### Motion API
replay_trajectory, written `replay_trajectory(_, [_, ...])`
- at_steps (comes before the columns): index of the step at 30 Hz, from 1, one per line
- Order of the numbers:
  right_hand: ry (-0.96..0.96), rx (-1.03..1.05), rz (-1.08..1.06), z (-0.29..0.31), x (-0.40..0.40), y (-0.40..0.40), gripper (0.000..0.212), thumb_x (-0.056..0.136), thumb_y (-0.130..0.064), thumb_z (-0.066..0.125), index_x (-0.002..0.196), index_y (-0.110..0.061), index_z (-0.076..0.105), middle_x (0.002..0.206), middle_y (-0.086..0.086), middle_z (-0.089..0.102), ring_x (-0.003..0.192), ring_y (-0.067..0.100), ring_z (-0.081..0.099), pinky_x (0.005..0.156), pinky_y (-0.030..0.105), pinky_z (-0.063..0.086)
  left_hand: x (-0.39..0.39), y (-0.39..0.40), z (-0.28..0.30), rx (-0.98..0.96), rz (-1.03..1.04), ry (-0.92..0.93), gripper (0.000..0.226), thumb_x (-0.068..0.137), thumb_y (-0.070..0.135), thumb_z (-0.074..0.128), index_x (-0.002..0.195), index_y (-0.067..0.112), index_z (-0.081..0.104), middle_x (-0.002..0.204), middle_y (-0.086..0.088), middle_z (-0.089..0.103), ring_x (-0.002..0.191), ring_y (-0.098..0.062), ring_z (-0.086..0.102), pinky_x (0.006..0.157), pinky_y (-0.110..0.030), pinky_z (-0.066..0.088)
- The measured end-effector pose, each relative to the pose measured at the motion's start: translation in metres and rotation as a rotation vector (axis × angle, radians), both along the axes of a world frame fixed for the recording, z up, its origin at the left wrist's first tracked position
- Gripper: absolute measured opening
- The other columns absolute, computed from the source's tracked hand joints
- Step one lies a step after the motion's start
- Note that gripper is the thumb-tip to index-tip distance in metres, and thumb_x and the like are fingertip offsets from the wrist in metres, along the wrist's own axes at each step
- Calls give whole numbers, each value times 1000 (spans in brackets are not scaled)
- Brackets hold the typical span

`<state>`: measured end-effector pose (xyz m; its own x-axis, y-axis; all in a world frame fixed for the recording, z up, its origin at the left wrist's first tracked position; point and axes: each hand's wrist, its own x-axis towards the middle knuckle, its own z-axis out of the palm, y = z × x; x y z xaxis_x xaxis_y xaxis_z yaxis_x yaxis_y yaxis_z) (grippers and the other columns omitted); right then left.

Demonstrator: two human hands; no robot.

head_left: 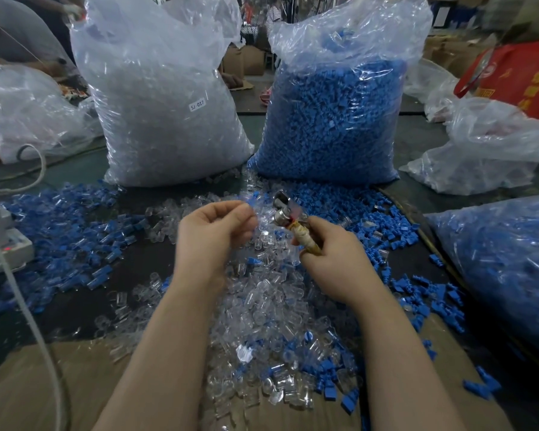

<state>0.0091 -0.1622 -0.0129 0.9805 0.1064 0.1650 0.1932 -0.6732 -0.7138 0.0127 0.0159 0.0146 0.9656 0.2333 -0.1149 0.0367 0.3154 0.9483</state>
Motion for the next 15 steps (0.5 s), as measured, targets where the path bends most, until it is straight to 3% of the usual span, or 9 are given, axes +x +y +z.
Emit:
replay_trajectory(4, [-56,14,-62,-1,1,-3,21,69,-31,47,87,-24,55,69,-4,59,63,20,53,59,41,47,8,31,-1,-577,245,164,3,91,6,63,88,5,64,65,-2,72,58,-7,70,54,-17,55])
replay_trajectory(6, [-67,14,-75,0,1,-4,22,70,-33,48,89,-25,55,71,-5,60,66,19,54,62,42,49,10,47,-2,-671,348,171,5,94,6,60,89,6,62,70,-3,70,55,-7,69,54,-17,55])
replay_trajectory(7, [-70,7,-76,0,1,-3,21,71,-33,48,90,-25,55,72,-5,61,68,18,55,64,43,50,10,55,-2,-612,381,172,6,94,6,61,88,7,62,72,-2,70,55,-6,69,55,-18,56])
replay_trajectory(9, [-75,-3,-77,-1,0,-4,19,75,-31,52,93,-25,56,76,-7,63,71,18,56,66,43,51,8,72,-3,-272,424,168,5,91,8,66,87,10,66,68,0,72,58,-5,69,58,-19,57])
replay_trajectory(13, [-99,-8,-90,-5,2,-7,10,80,-25,57,89,-28,55,72,-8,61,66,13,54,58,37,46,-4,97,-14,803,510,233,6,82,20,77,80,23,72,84,-3,72,85,-20,68,84,-39,57])
replay_trajectory(15, [-100,-14,-97,-6,3,-7,12,79,-27,56,90,-31,55,72,-10,60,64,11,54,54,33,41,-7,100,-19,1106,509,299,6,83,18,75,88,19,76,93,-9,71,94,-28,63,88,-43,53])
